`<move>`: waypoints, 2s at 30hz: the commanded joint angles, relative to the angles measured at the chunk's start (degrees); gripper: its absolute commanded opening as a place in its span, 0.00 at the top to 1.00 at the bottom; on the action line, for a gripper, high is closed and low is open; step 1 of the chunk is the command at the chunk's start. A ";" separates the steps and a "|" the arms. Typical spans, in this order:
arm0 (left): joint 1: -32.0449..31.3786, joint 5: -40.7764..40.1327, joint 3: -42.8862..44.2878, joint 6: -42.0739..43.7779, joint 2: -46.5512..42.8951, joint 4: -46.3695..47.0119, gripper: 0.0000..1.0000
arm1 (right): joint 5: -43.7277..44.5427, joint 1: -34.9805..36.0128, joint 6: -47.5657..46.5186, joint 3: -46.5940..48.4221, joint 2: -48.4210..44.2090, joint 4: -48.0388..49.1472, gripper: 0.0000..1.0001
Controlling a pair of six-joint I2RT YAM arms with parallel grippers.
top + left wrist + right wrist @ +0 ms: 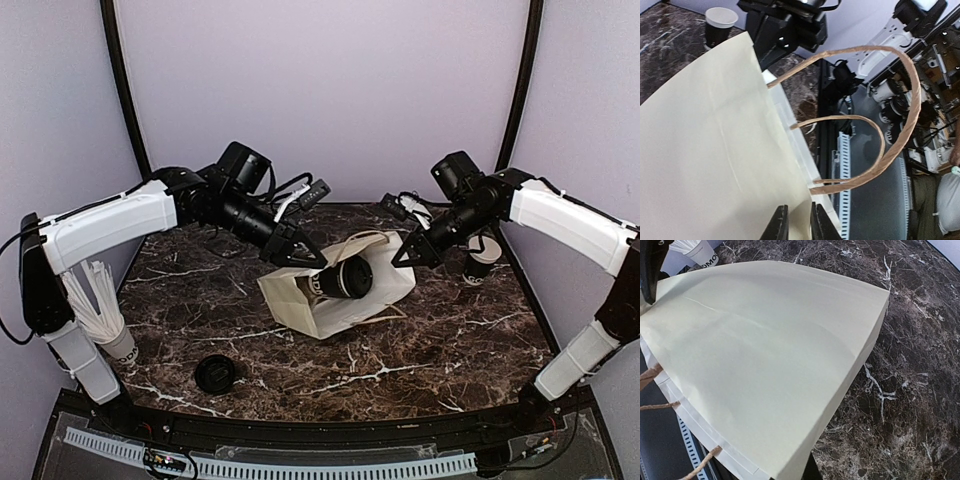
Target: Pack the takeout coffee
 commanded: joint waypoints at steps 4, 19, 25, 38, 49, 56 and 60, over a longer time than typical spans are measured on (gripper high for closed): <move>-8.72 -37.61 -8.55 -6.43 -24.67 6.70 0.60 | -5.76 -0.13 6.06 -0.28 -2.85 2.65 1.00; -31.83 -41.33 11.62 -0.66 -4.28 -10.97 0.68 | -8.23 -0.38 10.01 -1.12 -3.96 2.74 1.00; -31.89 -48.11 21.22 2.77 6.09 -15.03 0.71 | -8.89 -1.32 10.90 -2.53 -5.42 2.76 1.00; -28.81 -59.96 25.05 6.46 14.20 -21.35 0.37 | -14.36 -2.22 12.50 -5.37 -7.80 3.28 1.00; -28.46 -67.86 25.66 15.74 16.83 -17.85 0.21 | -16.89 -2.33 12.95 -6.22 -7.86 3.41 1.00; -26.04 -69.49 26.18 14.95 20.05 -18.07 0.15 | -18.86 -2.33 12.51 -7.07 -8.83 3.16 1.00; -25.22 -67.63 23.67 15.87 20.13 -14.91 0.02 | -20.76 -2.33 12.36 -7.41 -8.65 3.24 1.00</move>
